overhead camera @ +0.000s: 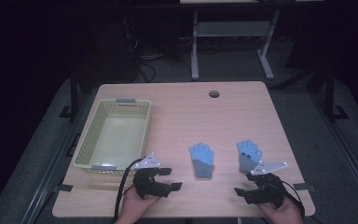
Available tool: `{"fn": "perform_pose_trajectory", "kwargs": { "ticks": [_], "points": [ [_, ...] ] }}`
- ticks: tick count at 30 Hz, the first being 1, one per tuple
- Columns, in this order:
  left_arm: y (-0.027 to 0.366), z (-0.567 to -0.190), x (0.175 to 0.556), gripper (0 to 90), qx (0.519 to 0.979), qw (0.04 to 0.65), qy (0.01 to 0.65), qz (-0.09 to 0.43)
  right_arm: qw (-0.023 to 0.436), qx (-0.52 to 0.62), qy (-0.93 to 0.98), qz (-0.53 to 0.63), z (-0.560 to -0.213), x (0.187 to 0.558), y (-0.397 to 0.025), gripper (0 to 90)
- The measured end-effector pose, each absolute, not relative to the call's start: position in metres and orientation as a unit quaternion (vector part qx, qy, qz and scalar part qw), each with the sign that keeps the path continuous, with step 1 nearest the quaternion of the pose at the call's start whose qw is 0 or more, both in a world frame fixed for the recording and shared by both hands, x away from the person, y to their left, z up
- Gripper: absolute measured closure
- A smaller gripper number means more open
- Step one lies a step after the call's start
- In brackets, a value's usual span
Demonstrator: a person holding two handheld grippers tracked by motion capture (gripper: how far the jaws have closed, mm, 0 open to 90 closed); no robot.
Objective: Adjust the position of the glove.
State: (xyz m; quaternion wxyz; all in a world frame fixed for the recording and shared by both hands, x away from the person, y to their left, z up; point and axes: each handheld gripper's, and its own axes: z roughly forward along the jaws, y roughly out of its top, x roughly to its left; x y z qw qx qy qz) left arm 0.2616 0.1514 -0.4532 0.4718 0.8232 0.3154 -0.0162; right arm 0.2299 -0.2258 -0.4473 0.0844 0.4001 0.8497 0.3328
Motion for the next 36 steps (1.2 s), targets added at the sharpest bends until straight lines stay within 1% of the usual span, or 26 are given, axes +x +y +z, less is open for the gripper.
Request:
{"fn": "perform_pose_trajectory", "kwargs": {
  "ticks": [6, 10, 15, 18, 22, 30, 36],
  "points": [
    [0.150, -0.455, 0.260, 24.9, 0.824, 0.468, 0.318, -0.026, 0.089, 0.398, 0.850, 0.334, -0.446, 0.230, -0.225, 27.6],
    [0.149, -0.454, 0.259, 24.9, 0.825, 0.470, 0.314, -0.022, 0.089, 0.397, 0.847, 0.341, -0.442, 0.232, -0.225, 26.4],
    [0.148, -0.454, 0.257, 24.9, 0.827, 0.468, 0.309, -0.020, 0.078, 0.397, 0.844, 0.351, -0.439, 0.236, -0.225, 26.7],
    [0.148, -0.455, 0.257, 24.9, 0.826, 0.467, 0.314, -0.021, 0.089, 0.388, 0.853, 0.338, -0.436, 0.240, -0.224, 26.9],
    [0.149, -0.455, 0.257, 24.9, 0.823, 0.471, 0.316, -0.021, 0.087, 0.393, 0.850, 0.339, -0.432, 0.245, -0.225, 26.3],
    [0.152, -0.455, 0.258, 24.9, 0.817, 0.476, 0.323, -0.023, 0.075, 0.398, 0.852, 0.331, -0.423, 0.266, -0.230, 24.6],
    [0.151, -0.454, 0.259, 24.9, 0.816, 0.478, 0.323, -0.026, 0.052, 0.411, 0.855, 0.313, -0.421, 0.285, -0.234, 25.2]
  ]
}}
